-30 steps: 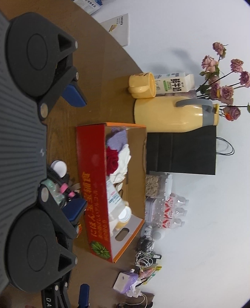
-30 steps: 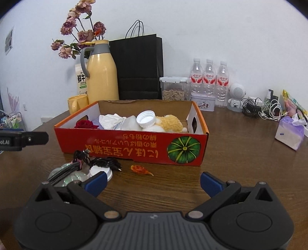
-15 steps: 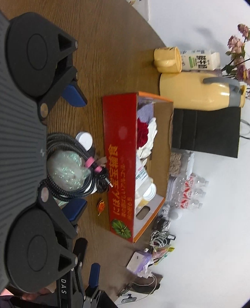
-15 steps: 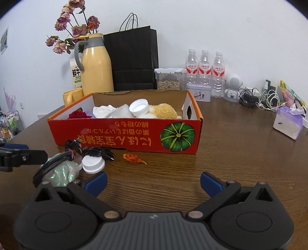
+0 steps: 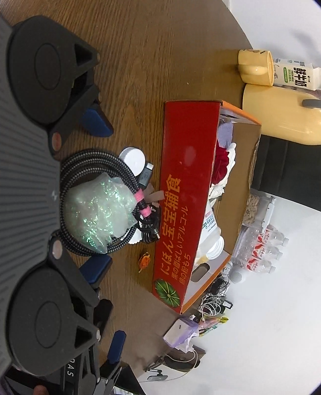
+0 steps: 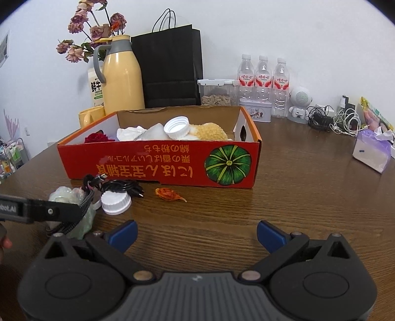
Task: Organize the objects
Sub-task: 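Grasp the braided cable with the left tool while the right tool approaches the sparkly bag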
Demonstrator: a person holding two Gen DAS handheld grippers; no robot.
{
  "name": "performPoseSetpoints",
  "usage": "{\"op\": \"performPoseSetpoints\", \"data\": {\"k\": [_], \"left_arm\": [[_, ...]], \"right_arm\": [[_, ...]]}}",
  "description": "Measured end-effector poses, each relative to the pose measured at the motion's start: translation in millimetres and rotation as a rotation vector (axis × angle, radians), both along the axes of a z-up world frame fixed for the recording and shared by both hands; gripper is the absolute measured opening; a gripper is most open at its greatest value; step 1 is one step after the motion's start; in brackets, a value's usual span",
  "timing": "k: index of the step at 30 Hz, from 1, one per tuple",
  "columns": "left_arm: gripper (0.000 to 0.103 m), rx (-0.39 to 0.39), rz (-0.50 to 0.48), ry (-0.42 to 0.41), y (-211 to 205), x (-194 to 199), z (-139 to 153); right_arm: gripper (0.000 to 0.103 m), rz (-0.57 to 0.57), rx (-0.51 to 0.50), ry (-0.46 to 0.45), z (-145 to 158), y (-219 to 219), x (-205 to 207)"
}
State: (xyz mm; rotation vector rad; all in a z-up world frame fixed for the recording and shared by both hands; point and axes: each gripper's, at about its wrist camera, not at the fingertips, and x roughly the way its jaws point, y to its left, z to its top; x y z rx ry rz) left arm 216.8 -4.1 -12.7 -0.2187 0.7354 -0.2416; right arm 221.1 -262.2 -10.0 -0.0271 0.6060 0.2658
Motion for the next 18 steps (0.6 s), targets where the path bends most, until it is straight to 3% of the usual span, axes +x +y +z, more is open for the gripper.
{"op": "performPoseSetpoints", "data": {"k": [5,8,11,18], "left_arm": [[0.103,0.001,-0.006,-0.001,-0.2,0.7,0.2],[0.090,0.006,-0.022,-0.009,-2.9,-2.3,2.4],[0.088,0.031,-0.027,-0.025,-7.5,-5.9,3.3],[0.084,0.090,-0.020,-0.130,-10.6,-21.9,19.1]], "right_arm": [[0.103,0.001,-0.004,0.006,-1.3,0.5,0.6],[0.103,0.001,-0.003,0.008,-1.9,0.5,0.3],[0.103,0.002,-0.001,0.009,-2.2,-0.1,0.0],[0.103,0.010,0.005,0.016,-4.1,0.3,-1.4]]}}
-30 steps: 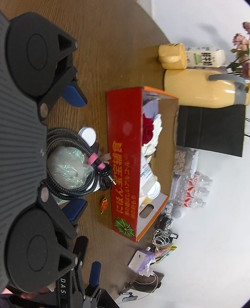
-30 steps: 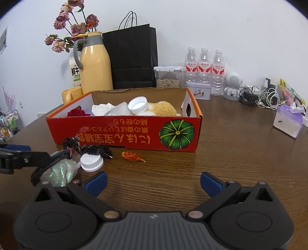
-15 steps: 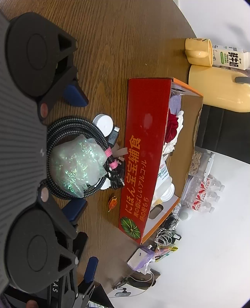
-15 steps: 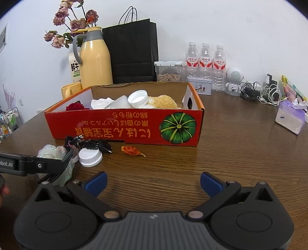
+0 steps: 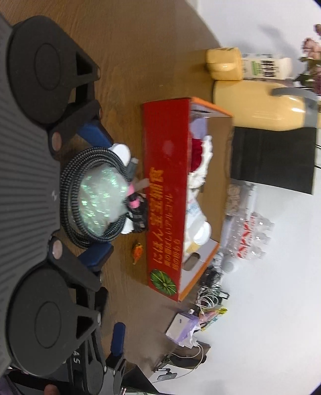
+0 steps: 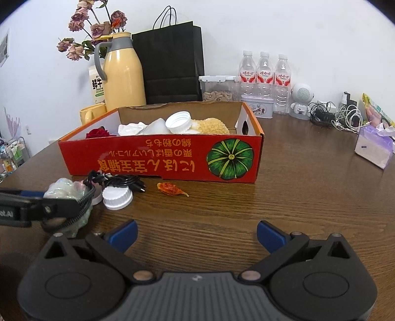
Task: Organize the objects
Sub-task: 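Grasp the braided cable with the left tool while the right tool approaches the sparkly bag, then lift the braided cable with the left tool while the right tool grasps the sparkly bag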
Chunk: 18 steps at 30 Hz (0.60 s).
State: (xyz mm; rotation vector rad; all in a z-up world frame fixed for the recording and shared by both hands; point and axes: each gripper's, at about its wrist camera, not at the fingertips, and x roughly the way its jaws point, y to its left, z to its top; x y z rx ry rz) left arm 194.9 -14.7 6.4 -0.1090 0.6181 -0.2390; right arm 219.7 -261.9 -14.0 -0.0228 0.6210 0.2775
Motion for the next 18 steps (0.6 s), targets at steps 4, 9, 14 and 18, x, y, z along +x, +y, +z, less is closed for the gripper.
{"op": "performPoseSetpoints", "data": {"k": [4,9,14,18], "left_arm": [[0.084,0.030,0.004,-0.059,0.3,-7.0,12.7],[0.084,0.051,0.005,-0.109,0.7,-14.7,23.1],[0.084,0.058,0.011,-0.134,3.4,-20.3,26.6],[0.084,0.046,0.046,-0.166,15.2,-27.6,32.3]], "right_arm": [[0.103,0.005,-0.002,0.003,-0.5,1.6,-0.7],[0.103,0.008,-0.005,0.007,-1.3,3.8,-1.3],[0.103,0.016,-0.012,0.012,-2.3,7.7,-1.8],[0.103,0.044,0.007,-0.006,2.0,11.6,-5.9]]}}
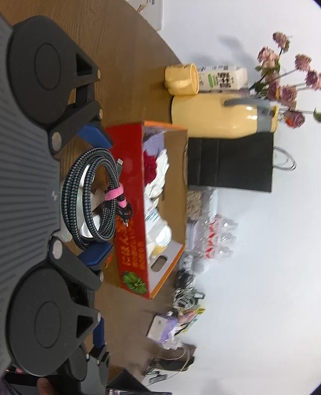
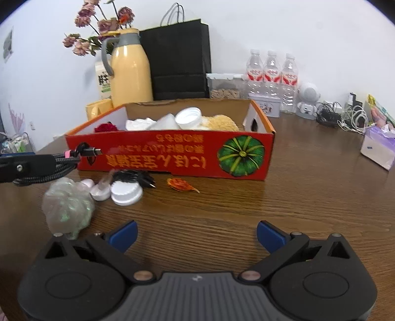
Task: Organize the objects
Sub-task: 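Lift the braided cable with the left tool while the right tool grasps the sparkly bag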
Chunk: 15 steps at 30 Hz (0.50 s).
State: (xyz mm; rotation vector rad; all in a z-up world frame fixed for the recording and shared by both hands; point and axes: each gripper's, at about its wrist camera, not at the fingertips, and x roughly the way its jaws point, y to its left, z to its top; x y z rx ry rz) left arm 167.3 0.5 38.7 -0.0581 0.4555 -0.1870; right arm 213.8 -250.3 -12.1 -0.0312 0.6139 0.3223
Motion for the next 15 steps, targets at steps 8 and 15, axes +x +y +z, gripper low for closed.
{"op": "performPoseSetpoints", "data": {"k": [8,15], "left_arm": [[0.083,-0.005,0.107,-0.040,32.2,-18.2,2.5],[0.082,-0.002,0.154,-0.064,51.1,-30.4,4.0]], "right_arm": [[0.103,0.189,0.082,-0.044,14.4,40.1,-11.3],[0.101,0.315,0.078,-0.023,14.7,90.0,-8.3]]}}
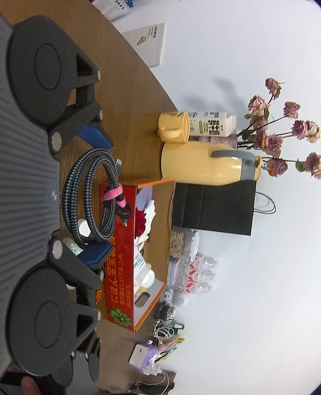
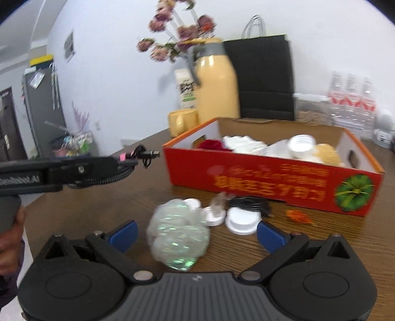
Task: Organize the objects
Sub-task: 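Lift the braided cable with the left tool while the right tool grasps the sparkly bag, then carry the cable and sparkly bag into the box and open both tools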
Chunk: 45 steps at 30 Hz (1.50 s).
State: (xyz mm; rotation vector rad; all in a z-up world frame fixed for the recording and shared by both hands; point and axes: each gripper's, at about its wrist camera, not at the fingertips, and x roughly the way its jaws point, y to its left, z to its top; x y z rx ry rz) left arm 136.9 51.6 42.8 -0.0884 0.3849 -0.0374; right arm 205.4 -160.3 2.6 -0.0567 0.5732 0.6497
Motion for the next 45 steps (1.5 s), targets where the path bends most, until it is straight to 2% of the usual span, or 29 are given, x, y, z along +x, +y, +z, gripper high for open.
{"op": "performPoseSetpoints", "data": {"k": [4,5,6,7,9,15,19,30,37,45], "left_arm": [[0.082,-0.006,0.000,-0.004,2.9,1.7,-1.0],[0.082,-0.011,-0.002,-0.005,2.5,3.0,-1.3],[0.082,-0.013,-0.006,-0.007,2.2,4.0,-1.3],[0.082,-0.014,-0.009,-0.010,0.9,5.4,-1.2],[0.082,-0.017,-0.019,-0.020,-1.4,7.4,0.1],[0.082,-0.026,-0.034,-0.065,-5.6,16.2,9.4],[0.082,-0.024,-0.040,-0.098,-10.1,25.6,19.1],[0.082,-0.034,-0.070,-0.158,-39.6,81.3,44.9],[0.082,-0.023,-0.046,-0.130,-61.5,137.0,44.1],[0.082,0.010,0.027,-0.063,-77.2,199.3,25.6]], "right_arm": [[0.085,0.025,-0.037,0.029,-4.2,15.7,5.6],[0.072,0.029,-0.047,0.037,-5.8,18.5,6.6],[0.052,0.034,-0.052,0.046,-7.1,19.7,6.7],[0.044,0.037,-0.051,0.053,-8.3,19.7,6.3],[0.041,0.030,-0.042,0.047,-8.1,17.7,4.9],[0.039,0.016,-0.014,-0.001,4.3,6.9,3.7],[0.039,-0.022,0.002,-0.063,21.8,-4.6,7.1],[0.039,-0.168,0.020,-0.197,66.6,-31.8,61.3],[0.039,-0.256,0.015,-0.208,71.8,-42.7,113.2],[0.039,-0.331,-0.003,-0.198,57.8,-41.2,174.6]]}}
